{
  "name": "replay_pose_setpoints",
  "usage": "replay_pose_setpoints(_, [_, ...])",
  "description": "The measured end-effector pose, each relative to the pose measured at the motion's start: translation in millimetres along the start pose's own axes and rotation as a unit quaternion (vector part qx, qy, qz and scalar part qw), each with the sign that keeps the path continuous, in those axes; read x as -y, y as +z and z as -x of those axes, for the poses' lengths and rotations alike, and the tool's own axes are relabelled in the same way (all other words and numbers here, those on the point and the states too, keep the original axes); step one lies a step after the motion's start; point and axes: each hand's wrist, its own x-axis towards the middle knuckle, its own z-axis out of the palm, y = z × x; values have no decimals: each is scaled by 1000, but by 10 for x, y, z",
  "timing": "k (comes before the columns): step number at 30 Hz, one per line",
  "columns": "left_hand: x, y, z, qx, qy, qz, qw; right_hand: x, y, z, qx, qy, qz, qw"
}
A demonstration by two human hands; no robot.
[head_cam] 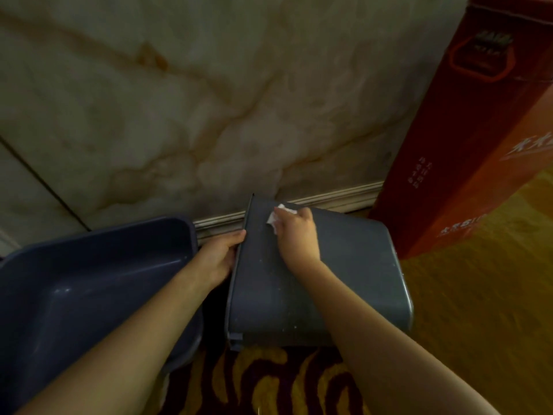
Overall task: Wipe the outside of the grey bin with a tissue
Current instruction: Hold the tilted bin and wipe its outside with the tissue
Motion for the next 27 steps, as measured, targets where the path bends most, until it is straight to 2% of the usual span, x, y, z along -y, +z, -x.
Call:
replay_pose_setpoints(5, [-1,-81,-35,22,-6,43,999,336,144,72,26,-81,30,996])
replay_pose_setpoints(9, [12,-92,-71,9,-16,18,1000,172,69,130,37,-114,53,991])
replay_pose_setpoints(12, [-2,-65,-127,-7,-13,-7,1000,-131,-62,193,29,-54,81,995])
replay_pose_setpoints(20, [22,-76,-216,-22,8,-19,1000,-934,-587,535,-80,118,151,978])
replay_pose_setpoints(24, [17,-104,-204,-10,-1,-18,1000,-967,-610,611,-92,186,135,969])
replay_pose_setpoints(27, [6,-115,-177,1,-14,-18,1000,-777,-507,582,-93,184,123,971])
